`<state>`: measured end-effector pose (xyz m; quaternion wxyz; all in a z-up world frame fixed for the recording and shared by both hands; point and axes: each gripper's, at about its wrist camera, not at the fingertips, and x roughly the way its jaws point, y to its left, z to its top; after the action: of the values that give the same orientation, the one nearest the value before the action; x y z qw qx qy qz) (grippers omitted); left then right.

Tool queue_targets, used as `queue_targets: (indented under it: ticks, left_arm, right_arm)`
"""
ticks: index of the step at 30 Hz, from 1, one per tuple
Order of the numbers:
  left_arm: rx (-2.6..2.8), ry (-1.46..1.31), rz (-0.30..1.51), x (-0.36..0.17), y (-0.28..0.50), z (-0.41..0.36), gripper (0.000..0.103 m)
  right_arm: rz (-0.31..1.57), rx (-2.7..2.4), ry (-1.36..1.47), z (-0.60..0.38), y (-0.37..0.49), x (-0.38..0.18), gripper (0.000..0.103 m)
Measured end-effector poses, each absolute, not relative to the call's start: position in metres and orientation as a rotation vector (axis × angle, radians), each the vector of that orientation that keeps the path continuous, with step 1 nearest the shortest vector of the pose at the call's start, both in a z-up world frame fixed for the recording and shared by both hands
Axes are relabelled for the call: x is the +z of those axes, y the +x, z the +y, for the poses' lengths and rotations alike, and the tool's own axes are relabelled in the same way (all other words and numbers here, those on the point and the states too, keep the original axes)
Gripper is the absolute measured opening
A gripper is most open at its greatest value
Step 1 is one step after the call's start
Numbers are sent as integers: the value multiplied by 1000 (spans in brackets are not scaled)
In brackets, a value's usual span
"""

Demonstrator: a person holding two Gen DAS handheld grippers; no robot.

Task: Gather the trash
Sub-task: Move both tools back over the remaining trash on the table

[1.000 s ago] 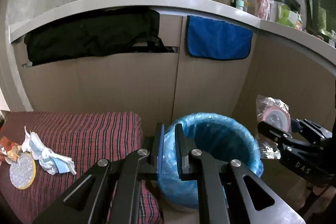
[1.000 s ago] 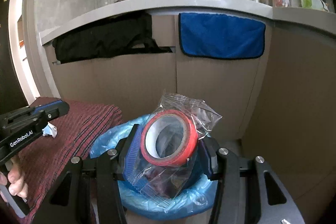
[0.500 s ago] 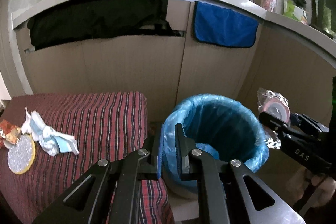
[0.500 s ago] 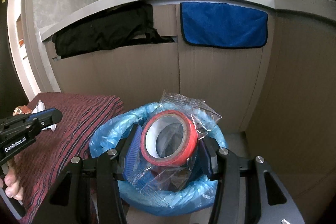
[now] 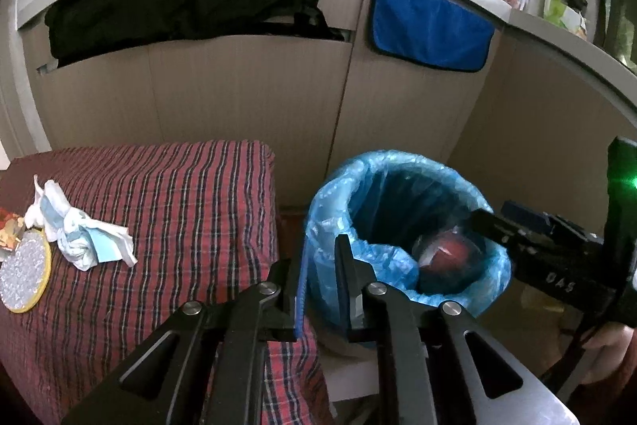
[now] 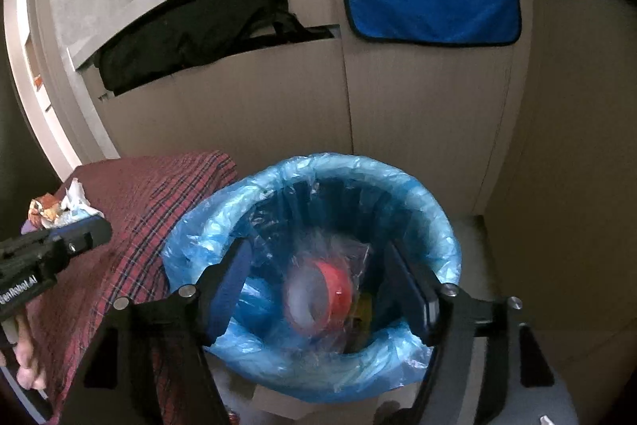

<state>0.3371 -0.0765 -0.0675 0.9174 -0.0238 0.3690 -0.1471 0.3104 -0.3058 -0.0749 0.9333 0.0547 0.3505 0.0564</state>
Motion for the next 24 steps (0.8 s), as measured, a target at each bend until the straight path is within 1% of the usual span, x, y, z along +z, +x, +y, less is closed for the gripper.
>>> queue_targets:
  ticks: [5,10,14,21,24]
  left_arm:
    - [-277,-72,752,-64,332,-56,16]
    - [-220,-102,724,-56,322,-14,16]
    - [-144,-121,712,-52,313,34,17]
    - [22,-228,698,-57,295,149,22]
    - [72,-258,685,-61,287,186,25]
  right_arm:
    - [729,163,110,-293,310,-65,67]
    - [727,216,5,-254,306,-48,64]
    - [713,222,-114,-214,305,-42,59]
    - [721,417,-164,-127,315,-34,58]
    - [719,509,-213,-81,320,-32,57]
